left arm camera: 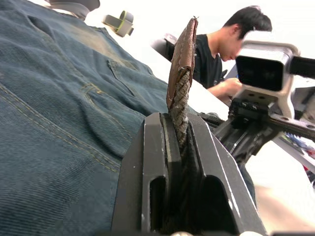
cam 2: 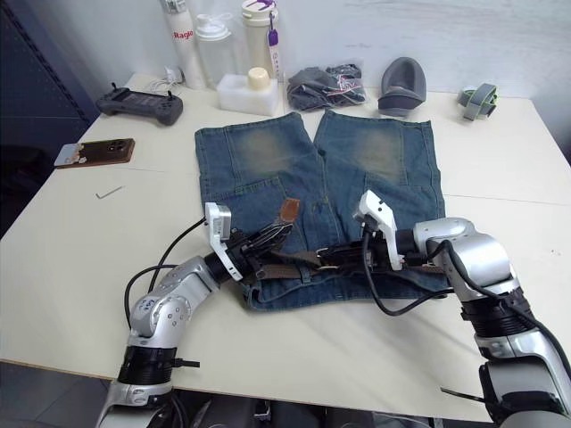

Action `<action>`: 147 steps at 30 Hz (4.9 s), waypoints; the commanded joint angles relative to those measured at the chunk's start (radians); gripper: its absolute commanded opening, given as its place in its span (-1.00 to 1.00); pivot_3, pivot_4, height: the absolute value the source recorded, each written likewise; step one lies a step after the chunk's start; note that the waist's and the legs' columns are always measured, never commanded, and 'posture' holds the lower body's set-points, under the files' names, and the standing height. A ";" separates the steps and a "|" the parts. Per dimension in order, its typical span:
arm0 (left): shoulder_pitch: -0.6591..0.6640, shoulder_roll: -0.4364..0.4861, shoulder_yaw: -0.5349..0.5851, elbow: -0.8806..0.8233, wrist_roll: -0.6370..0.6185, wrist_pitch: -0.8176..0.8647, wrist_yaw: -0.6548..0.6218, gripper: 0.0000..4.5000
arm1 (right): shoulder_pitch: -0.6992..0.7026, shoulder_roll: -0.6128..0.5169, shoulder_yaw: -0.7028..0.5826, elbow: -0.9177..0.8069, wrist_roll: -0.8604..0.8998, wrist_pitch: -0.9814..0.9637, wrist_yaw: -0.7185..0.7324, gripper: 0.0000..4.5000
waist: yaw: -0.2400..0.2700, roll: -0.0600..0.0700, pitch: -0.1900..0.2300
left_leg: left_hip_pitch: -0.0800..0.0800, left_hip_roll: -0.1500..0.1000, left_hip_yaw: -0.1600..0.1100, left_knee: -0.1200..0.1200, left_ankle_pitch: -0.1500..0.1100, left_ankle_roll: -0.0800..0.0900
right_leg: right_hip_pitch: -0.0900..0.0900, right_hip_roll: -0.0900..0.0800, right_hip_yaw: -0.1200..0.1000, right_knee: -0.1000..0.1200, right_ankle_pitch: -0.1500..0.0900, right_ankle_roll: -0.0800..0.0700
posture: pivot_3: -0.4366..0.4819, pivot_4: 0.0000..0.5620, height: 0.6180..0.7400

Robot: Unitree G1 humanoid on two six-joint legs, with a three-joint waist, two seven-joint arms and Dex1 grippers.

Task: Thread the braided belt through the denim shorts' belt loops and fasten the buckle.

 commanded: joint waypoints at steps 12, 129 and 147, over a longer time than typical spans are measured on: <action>0.006 0.073 -0.029 -0.004 0.012 -0.041 -0.057 -1.00 | -0.035 -0.005 0.145 0.060 -0.091 -0.037 0.094 -0.98 | -0.001 0.000 0.000 | 0.001 0.000 0.000 -0.003 0.000 -0.001 | 0.000 0.000 0.000 -0.002 0.000 0.000 | -0.05 -0.47 -0.38; -0.798 -0.036 -0.337 1.046 0.708 -1.006 -0.513 -1.00 | 0.592 -0.344 -0.214 -0.869 -0.437 -0.079 -0.366 0.87 | 0.052 0.003 0.013 | 0.086 -0.016 -0.023 -0.156 0.065 -0.006 | 0.107 -0.005 -0.046 -0.169 0.061 0.013 | -0.05 -0.47 -0.38; -0.896 0.017 -0.437 1.202 0.879 -1.212 -0.397 -1.00 | 0.624 -0.186 -0.079 -0.694 -0.693 -0.324 -0.583 -0.79 | 0.048 0.000 0.015 | 0.085 -0.024 -0.026 -0.154 0.071 -0.003 | 0.106 -0.012 -0.048 -0.162 0.064 0.016 | -0.05 -0.47 -0.38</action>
